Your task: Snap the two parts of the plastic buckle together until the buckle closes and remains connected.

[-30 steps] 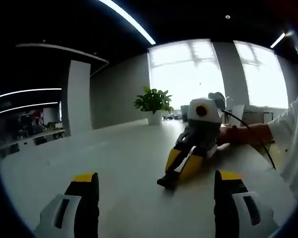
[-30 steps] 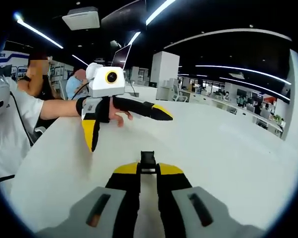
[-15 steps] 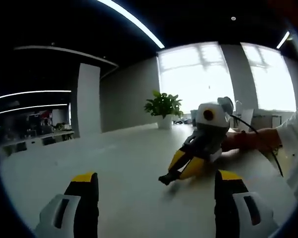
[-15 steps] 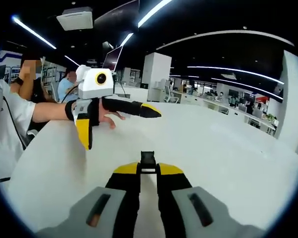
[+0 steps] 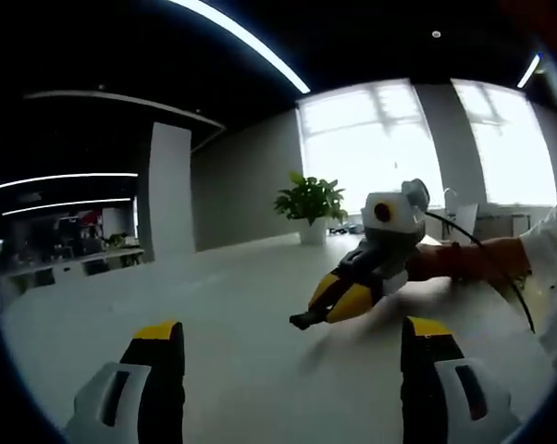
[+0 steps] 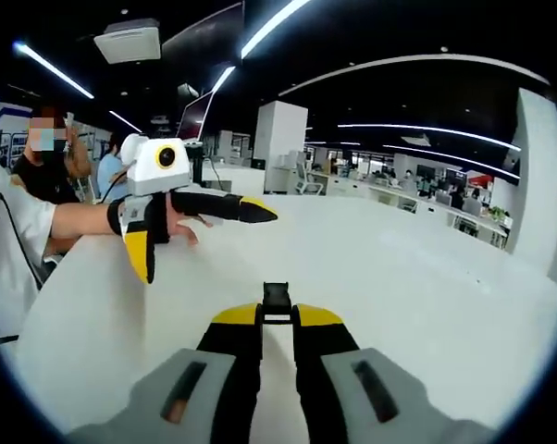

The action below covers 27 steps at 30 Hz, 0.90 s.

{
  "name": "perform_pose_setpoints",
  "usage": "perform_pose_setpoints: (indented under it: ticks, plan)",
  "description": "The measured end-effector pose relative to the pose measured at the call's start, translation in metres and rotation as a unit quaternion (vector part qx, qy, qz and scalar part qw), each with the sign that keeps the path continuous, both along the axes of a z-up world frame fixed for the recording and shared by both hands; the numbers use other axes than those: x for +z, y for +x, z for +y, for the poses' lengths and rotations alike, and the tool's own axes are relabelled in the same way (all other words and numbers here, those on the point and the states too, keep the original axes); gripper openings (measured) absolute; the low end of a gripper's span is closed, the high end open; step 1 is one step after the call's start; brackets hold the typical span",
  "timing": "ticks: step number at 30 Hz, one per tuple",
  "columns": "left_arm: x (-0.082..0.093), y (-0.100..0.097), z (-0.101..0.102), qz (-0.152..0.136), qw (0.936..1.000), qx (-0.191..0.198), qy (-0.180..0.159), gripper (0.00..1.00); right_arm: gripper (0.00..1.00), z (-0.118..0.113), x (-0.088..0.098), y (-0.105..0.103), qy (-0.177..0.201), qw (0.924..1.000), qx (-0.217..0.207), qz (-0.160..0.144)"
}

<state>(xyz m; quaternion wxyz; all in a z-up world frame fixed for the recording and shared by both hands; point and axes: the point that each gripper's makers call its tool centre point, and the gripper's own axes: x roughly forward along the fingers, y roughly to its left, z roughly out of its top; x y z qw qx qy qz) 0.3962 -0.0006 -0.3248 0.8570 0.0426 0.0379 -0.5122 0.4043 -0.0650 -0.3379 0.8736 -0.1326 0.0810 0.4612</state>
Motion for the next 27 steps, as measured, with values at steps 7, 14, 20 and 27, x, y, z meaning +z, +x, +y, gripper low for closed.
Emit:
perform_pose_setpoints:
  ticks: [7, 14, 20, 27]
  plan:
    - [0.0, 0.004, 0.002, 0.006, 1.0, 0.005, -0.006, 0.98, 0.1, -0.004, 0.002, 0.007, -0.01, 0.9999, -0.009, -0.003]
    - [0.0, 0.006, 0.003, 0.011, 0.9998, 0.011, -0.009, 0.98, 0.1, -0.001, 0.007, 0.018, -0.001, 0.9998, -0.02, -0.002]
    - [-0.002, 0.003, 0.001, 0.011, 0.9999, 0.01, -0.008, 0.99, 0.1, 0.002, 0.009, 0.023, -0.001, 0.9996, -0.028, -0.002]
    - [-0.003, -0.003, -0.002, 0.009, 0.9999, 0.002, -0.006, 0.98, 0.1, -0.006, 0.015, 0.038, 0.006, 0.9991, -0.042, -0.003]
